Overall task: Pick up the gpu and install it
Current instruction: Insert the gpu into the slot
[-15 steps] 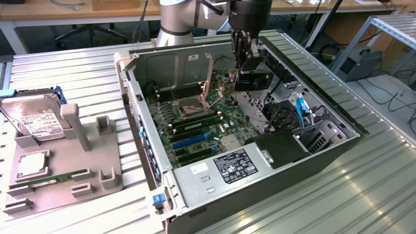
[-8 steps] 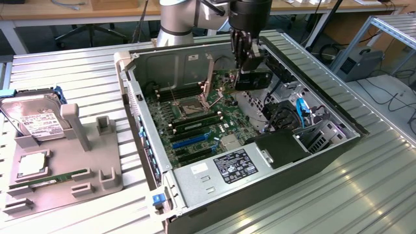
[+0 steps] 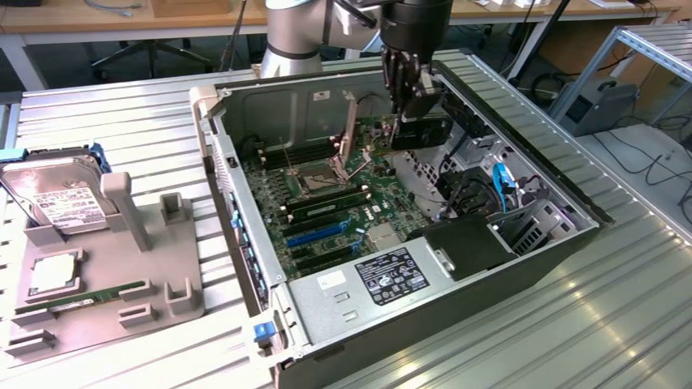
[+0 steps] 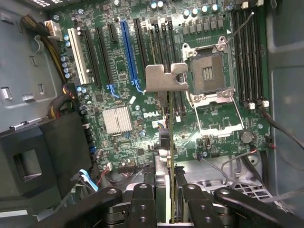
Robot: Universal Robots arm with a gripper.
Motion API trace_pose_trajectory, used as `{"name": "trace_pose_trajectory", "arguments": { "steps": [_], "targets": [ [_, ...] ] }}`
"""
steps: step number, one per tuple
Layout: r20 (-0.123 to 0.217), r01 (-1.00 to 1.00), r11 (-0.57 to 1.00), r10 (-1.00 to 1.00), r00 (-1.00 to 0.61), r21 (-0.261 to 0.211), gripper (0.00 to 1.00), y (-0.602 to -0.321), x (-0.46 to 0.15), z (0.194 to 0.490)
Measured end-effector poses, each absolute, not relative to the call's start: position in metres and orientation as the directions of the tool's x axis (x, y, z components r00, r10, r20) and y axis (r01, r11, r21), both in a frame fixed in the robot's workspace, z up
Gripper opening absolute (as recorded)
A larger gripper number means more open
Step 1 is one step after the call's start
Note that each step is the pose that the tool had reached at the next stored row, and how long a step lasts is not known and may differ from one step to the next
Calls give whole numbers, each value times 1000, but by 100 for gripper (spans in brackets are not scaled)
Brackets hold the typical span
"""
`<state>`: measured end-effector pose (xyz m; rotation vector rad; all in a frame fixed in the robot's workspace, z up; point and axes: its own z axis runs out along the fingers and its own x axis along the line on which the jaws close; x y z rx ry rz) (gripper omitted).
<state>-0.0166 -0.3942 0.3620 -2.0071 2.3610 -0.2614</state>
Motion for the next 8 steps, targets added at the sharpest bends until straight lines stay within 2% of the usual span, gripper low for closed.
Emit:
{"name": "trace_pose_trajectory", "arguments": {
  "steps": [8],
  "targets": [
    [84, -983, 110, -989, -123, -148, 27, -394, -17, 362]
  ]
}}
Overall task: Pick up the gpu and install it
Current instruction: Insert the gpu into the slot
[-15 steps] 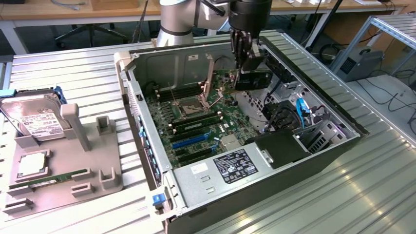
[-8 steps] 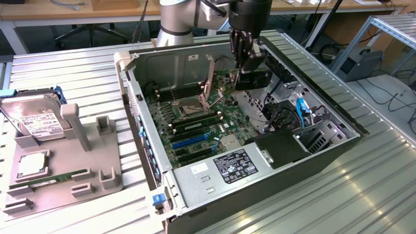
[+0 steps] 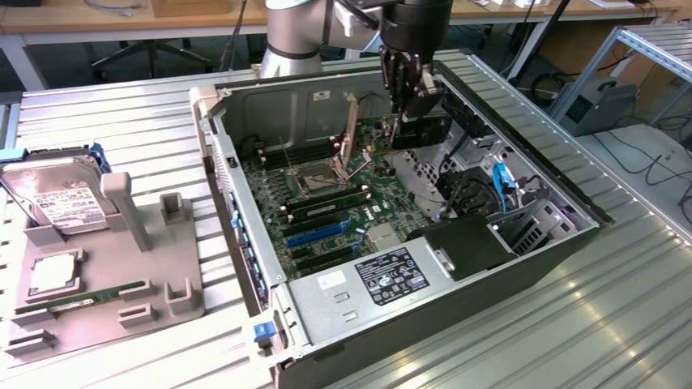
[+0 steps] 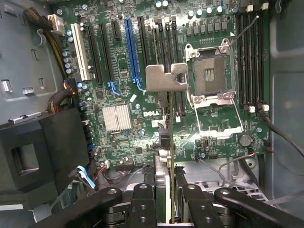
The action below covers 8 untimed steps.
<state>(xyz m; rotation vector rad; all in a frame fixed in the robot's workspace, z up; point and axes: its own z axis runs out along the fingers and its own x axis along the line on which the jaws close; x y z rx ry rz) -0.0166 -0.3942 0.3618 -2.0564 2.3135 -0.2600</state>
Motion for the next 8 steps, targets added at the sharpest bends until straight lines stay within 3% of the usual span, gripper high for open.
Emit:
{"name": "trace_pose_trajectory", "arguments": {
  "steps": [8],
  "targets": [
    [84, -987, 67, -993, -80, -148, 27, -394, -17, 362]
  ]
}}
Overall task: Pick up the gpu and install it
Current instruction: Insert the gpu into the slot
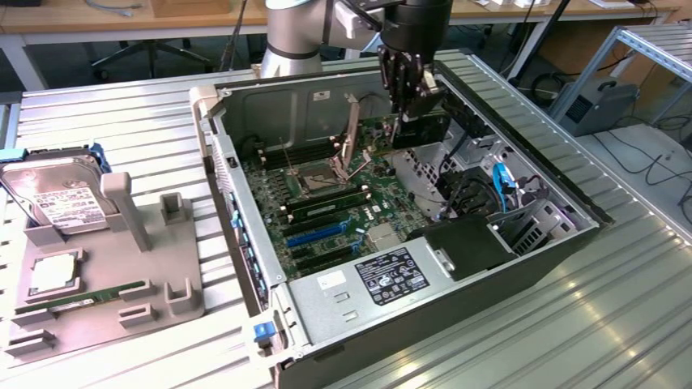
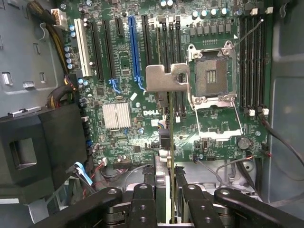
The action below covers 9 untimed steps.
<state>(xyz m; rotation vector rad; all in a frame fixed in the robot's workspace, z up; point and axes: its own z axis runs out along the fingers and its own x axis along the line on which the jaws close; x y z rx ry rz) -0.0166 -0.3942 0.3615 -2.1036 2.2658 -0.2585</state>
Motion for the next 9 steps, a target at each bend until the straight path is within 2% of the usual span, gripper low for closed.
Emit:
{"name": "trace_pose_trajectory", "arguments": {
  "steps": [9],
  "targets": [
    [84, -989, 18, -996, -31, -148, 27, -394, -17, 361]
  ]
}}
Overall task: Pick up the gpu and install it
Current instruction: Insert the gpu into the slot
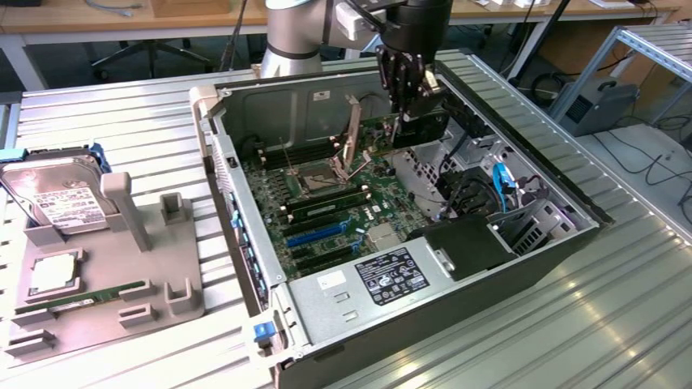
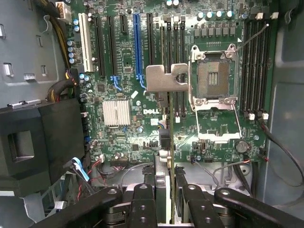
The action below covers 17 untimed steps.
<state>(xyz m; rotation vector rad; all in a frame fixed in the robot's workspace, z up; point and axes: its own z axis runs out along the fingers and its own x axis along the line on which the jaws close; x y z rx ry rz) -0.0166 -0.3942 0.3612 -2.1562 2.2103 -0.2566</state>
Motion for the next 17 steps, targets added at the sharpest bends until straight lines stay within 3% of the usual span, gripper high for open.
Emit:
{"name": "trace_pose_trajectory", "arguments": {
  "steps": [17],
  "targets": [
    [84, -987, -65, -995, 53, -148, 27, -394, -17, 361]
  ]
}}
